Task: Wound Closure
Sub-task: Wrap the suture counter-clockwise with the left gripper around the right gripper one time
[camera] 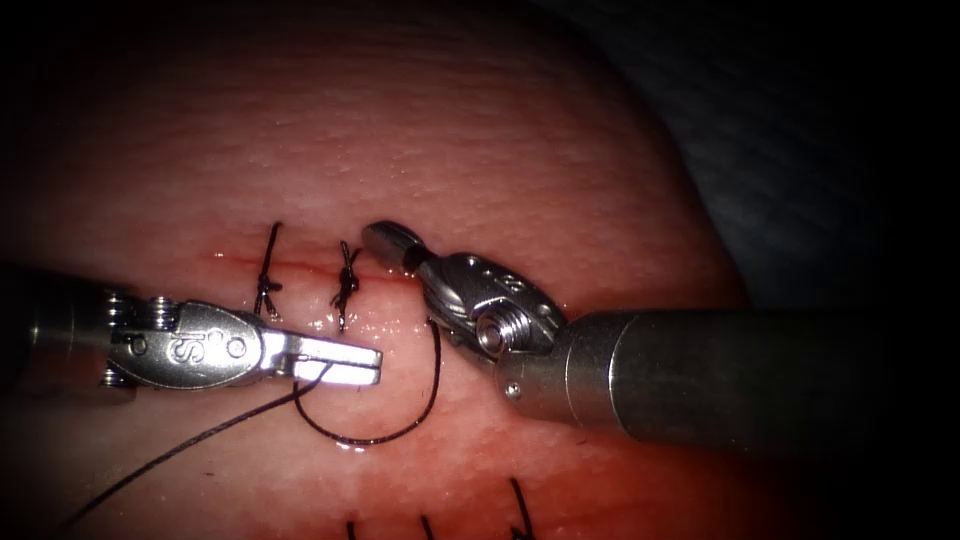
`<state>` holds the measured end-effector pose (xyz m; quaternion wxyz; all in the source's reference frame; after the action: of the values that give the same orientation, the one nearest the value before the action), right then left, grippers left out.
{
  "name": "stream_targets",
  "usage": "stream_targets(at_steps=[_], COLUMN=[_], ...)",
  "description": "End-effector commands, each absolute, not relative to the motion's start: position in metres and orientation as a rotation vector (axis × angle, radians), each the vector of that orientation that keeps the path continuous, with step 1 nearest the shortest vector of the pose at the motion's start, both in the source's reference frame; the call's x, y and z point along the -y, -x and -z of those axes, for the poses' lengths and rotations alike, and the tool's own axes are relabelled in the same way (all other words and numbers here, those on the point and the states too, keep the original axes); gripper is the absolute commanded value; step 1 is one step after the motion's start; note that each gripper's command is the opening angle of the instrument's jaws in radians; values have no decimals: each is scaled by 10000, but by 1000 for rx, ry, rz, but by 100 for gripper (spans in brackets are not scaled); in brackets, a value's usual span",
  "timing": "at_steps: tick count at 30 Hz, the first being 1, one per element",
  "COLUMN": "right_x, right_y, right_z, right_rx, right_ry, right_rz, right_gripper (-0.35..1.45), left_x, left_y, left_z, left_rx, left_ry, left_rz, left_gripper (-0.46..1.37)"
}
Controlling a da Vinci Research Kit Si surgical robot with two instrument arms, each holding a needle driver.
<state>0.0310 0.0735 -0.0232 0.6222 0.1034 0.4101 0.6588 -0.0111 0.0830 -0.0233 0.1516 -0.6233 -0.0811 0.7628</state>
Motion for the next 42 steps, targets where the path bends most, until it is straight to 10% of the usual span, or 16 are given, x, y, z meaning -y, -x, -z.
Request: stream_targets(at_steps=[1,6,12,35,40,42], right_x=[-736,-742,-741,-726,-723,-721], right_y=[-310,-310,-310,-315,-318,-320], right_z=[232,235,245,273,278,281], right_rx=[-940,-934,-943,-1067,-1082,-1105], right_ry=[-236,-236,-229,-218,-169,-158], right_rz=[-1515,-1513,-1450,-1089,-989,-928], right_gripper=[-35,93,124,130,112,75], left_x=[-829,-828,-830,-866,-879,-886], left_y=[111,109,111,145,160,165], left_z=[234,237,249,277,284,287], left_rx=[239,242,242,380,439,461], left_ry=[1792,1793,1799,1922,1990,2011], left_rz=[-2191,-2190,-2189,-2112,-2042,-2014], left_gripper=[-35,-35,-35,-35,-35,-35])
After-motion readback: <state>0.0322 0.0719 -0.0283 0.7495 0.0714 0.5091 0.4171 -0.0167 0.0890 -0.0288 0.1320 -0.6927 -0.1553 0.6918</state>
